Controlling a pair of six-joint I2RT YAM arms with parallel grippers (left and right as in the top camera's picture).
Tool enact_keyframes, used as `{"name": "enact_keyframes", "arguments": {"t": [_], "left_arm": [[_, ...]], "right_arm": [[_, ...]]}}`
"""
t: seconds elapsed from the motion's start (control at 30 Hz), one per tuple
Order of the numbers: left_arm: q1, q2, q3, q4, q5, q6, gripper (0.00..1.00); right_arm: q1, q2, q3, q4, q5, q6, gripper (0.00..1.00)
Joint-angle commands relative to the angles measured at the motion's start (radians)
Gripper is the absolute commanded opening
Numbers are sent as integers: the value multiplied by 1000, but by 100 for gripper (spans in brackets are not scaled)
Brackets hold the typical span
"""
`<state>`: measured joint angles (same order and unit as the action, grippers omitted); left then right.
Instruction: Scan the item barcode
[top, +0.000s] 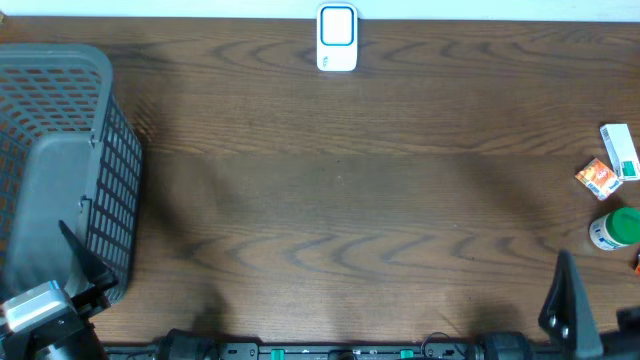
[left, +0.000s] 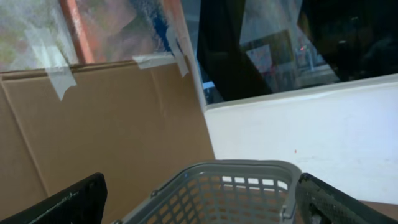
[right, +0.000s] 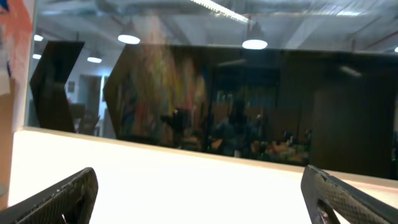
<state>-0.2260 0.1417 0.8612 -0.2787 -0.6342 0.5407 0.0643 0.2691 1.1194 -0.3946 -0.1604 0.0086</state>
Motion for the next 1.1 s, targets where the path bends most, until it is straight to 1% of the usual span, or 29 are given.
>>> {"name": "enact_keyframes", "arguments": {"t": [0.0, 0.13, 0.23, 0.33, 0.4, 0.47, 0.5, 0.67, 0.8, 0.9, 1.0, 1.07], "left_arm": [[15, -10, 8, -10, -26, -39, 96], [31, -29, 8, -11, -52, -49, 96], [48, -48, 8, -13, -94, -49, 96], [49, -71, 8, -24, -156, -49, 96], [49, -99, 8, -54, -183, -51, 96], [55, -138, 6, -80, -190, -94, 96], [58, -140, 8, -96, -198, -126, 96], [60, -139, 5, -98, -185, -137, 96], [60, -139, 5, -98, -184, -164, 96], [60, -139, 5, -98, -179, -166, 96], [60, -139, 5, -98, -143, -166, 96], [60, -139, 5, -100, -109, -167, 96]], "right_arm": [[-14, -112, -55, 11, 21, 21, 99], [-35, -257, -142, -3, 21, 26, 99], [-55, -252, -161, 12, 6, 53, 99], [-63, -254, -188, 13, -18, 145, 99], [-68, -256, -219, 14, -16, 163, 99], [-74, -256, -270, 37, 16, 163, 99], [-76, -256, -296, 60, 28, 163, 99], [-77, -255, -449, 263, 26, 178, 99], [-77, -231, -589, 276, 47, 179, 99], [-77, -197, -708, 306, 48, 231, 99], [-77, -166, -815, 433, 52, 318, 99], [-77, -153, -863, 499, 67, 336, 99]]}}
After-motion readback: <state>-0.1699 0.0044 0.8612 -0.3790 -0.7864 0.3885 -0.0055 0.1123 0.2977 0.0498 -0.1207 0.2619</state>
